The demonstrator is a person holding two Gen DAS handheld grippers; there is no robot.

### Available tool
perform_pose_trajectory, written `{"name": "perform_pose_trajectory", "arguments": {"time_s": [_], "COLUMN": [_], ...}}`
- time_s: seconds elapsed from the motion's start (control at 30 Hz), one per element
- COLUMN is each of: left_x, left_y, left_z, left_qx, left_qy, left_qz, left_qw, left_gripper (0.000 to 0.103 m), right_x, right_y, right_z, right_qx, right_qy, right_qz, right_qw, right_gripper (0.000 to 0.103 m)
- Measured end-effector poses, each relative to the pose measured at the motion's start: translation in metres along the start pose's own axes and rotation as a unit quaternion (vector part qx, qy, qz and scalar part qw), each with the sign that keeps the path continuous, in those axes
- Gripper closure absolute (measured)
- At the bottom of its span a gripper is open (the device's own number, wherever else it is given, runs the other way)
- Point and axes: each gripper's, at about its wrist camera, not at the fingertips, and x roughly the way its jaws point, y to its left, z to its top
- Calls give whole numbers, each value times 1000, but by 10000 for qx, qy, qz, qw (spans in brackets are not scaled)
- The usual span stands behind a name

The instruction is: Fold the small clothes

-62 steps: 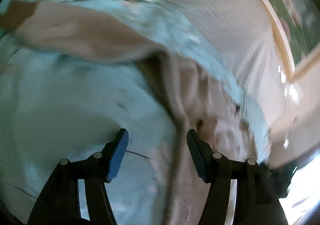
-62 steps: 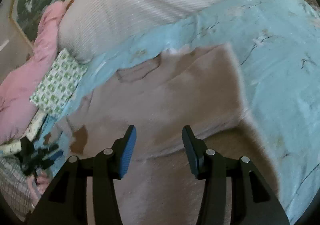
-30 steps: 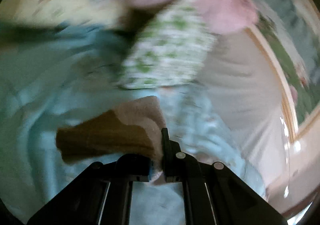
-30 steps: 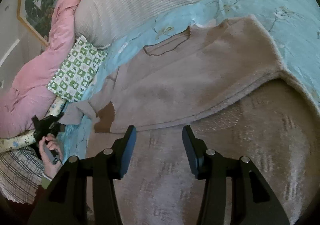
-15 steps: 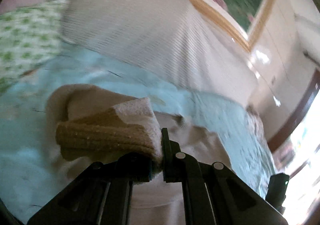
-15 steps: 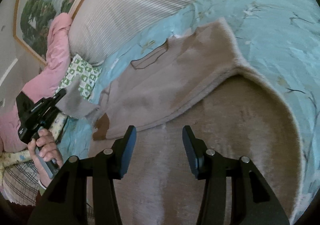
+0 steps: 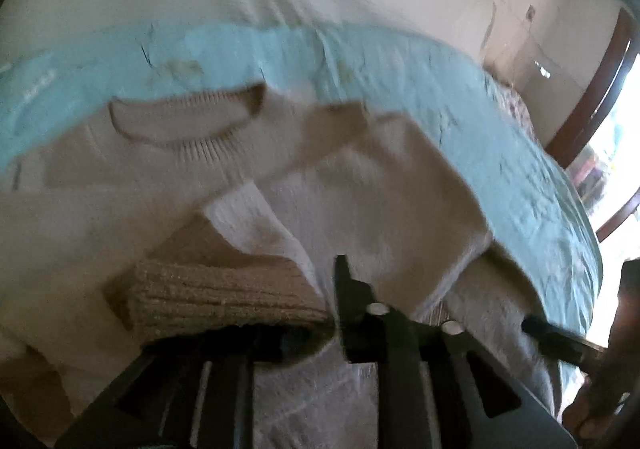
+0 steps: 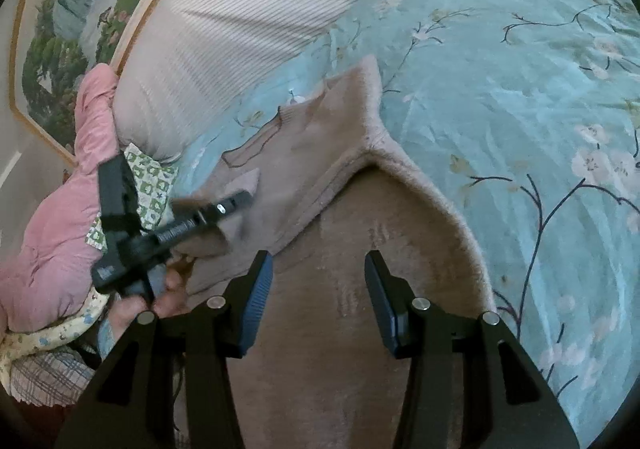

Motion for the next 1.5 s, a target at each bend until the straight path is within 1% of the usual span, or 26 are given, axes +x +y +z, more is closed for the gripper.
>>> {"name": "perform_pose_trajectory", "arguments": {"time_s": [0.03,0.13,0.23,0.33,0.43,0.5,0.53,0.6,0.63,0.7,0.73,0.77,0.83,0.87,0.9,0.93,1.0,1.03,1.07,1.13,1.2,1.23,1.27,1.33,1.43,1.5], "left_x": [-1,-19,-46,-79,-105,-116,-120,-124,-126,-127,-127,-126,-122,-118,-116,-115,-111,-109,-109,-106,-103,-103,-103,-103,-104,-104], "left_y": [2,8,19,43,74,102,117,138,151,168,175,184,192,193,194,194,195,196,196,197,196,196,196,197,198,197], "left_z": [-5,-22,-33,-52,-68,-78,-83,-89,-92,-97,-98,-101,-101,-100,-98,-97,-92,-90,-88,-85,-82,-81,-80,-80,-82,-83], "left_qx": [-16,36,21,-127,-300,-537,-716,-937,-1094,-1283,-1354,-1472,-1595,-1611,-1605,-1576,-1560,-1587,-1620,-1638,-1643,-1646,-1636,-1666,-1707,-1707], "left_qy": [54,20,-67,-258,-445,-500,-516,-533,-533,-503,-487,-430,-429,-444,-455,-457,-460,-449,-448,-447,-412,-415,-418,-431,-475,-491], "left_qz": [-53,-97,-50,164,714,1139,1302,1548,1683,1732,1780,1838,1725,1712,1725,1743,1827,1837,1842,1879,1934,1948,1976,1993,1971,2029], "left_qw": [10000,9999,10000,9995,9960,9908,9876,9821,9782,9752,9735,9709,9711,9710,9708,9709,9696,9690,9684,9674,9664,9660,9656,9647,9642,9630], "left_gripper": [63,46,42,42,42,42,42,42,42,42,42,42,41,40,40,39,38,38,37,37,36,36,36,35,34,34], "right_x": [0,3,11,26,46,60,71,85,98,113,124,130,146,154,159,163,168,163,156,133,104,86,72,51,41,50], "right_y": [0,7,19,37,61,82,98,116,130,148,160,166,177,179,179,177,173,171,171,168,164,160,155,139,98,75], "right_z": [1,6,12,16,17,17,16,12,9,3,-3,-8,-17,-19,-17,-13,3,18,28,57,84,97,106,117,120,117], "right_qx": [-18,-127,-368,-690,-1203,-1661,-2040,-2526,-2889,-3393,-3793,-4016,-4544,-4704,-4725,-4661,-4296,-3956,-3722,-2984,-2272,-1953,-1725,-1358,-845,-629], "right_qy": [0,-3,37,131,230,275,287,301,338,379,384,388,404,320,295,323,442,368,304,48,-295,-503,-688,-965,-1158,-956], "right_qz": [-8,-76,-65,-100,-161,-231,-309,-372,-438,-568,-671,-726,-927,-1142,-1265,-1290,-1233,-1085,-894,-264,440,781,973,1083,936,704], "right_qw": [10000,9999,9993,9975,9923,9855,9781,9664,9557,9382,9221,9121,8851,8745,8717,8747,8935,9112,9233,9541,9724,9763,9778,9801,9852,9909], "right_gripper": [54,50,47,47,47,45,41,38,37,37,37,37,37,37,40,62,96,96,96,96,96,96,96,96,96,96]}}
